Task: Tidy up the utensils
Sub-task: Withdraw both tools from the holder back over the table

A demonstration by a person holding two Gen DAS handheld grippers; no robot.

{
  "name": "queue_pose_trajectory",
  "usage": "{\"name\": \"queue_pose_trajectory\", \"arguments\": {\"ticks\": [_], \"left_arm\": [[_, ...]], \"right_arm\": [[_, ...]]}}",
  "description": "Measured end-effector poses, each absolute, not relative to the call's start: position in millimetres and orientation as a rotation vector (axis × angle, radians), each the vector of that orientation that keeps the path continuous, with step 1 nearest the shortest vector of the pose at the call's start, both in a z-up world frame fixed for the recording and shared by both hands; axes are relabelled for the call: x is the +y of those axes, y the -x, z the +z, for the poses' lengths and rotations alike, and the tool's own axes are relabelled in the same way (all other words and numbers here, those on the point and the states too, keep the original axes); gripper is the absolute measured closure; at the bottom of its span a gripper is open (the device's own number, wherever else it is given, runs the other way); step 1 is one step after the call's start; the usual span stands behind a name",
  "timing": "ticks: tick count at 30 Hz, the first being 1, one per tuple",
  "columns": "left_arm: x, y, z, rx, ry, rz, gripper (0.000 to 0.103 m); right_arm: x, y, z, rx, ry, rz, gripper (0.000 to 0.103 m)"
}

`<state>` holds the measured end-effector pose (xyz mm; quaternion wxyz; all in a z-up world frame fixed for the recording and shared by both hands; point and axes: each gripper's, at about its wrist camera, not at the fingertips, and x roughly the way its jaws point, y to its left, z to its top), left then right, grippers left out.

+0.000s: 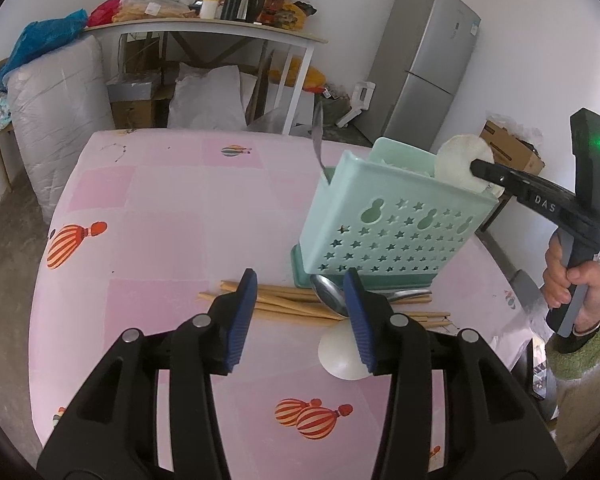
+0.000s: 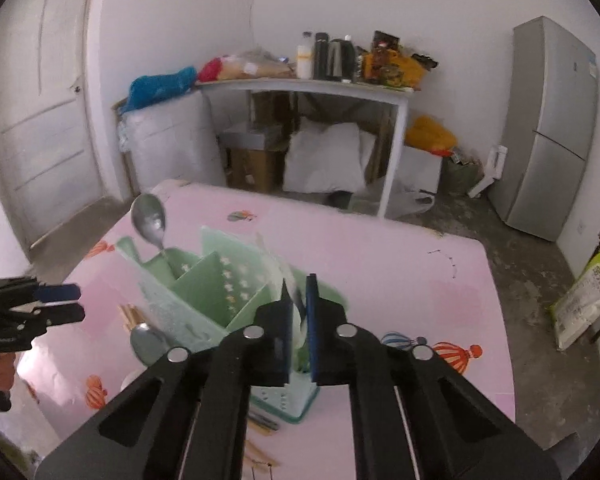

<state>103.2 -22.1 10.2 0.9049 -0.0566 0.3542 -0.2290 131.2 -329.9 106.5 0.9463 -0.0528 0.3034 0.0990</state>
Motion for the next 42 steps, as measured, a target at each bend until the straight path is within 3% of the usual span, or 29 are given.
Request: {"name": "queue_pose_trajectory", "arguments": {"ticks": [5,8,11,13,15,31,37,42], "left_arm": [[-21.1,-104.7,8.7,0.741,0.118,-0.471,0.061],[-20.2,-108.5,9.9,0.741,0.115,-0.478,0.061],[-20.1,-107.8,11.0,0.733,0.111,-0.481,0.061],[-19.9,-108.1,11.2,0.734,0.11,-0.478,0.06],[-19.6,-109.0,10.4,0.737,0.112,-0.477,0.06],[-17.5,-108.5,12.3,0.738,0.112,-0.472,0.059],[-18.1,-107.3,7.6,0.758,0.098,-0.476,0.055],[-18.8,-105.1,-3.6,0.79,0.077,-0.475,0.052]], "right_arm": [[-346.9,-126.7,112.4,0.58,0.005,0.134,0.099],[-358.4,-134.1,102.7,0.626,-0.062,0.099,0.093],[-357.9,-131.6,102.5,0.612,-0.067,0.079,0.081],[-355.4,-126.7,107.1,0.582,-0.055,0.069,0.065],[-353.8,-123.8,112.7,0.555,-0.051,0.066,0.062],[-378.3,-78.2,119.4,0.495,-0.133,-0.012,0.057],[-382.7,-34.2,81.4,0.571,-0.213,-0.024,0.047],[-370.6,-8.4,29.4,0.715,-0.253,-0.025,0.045]]}}
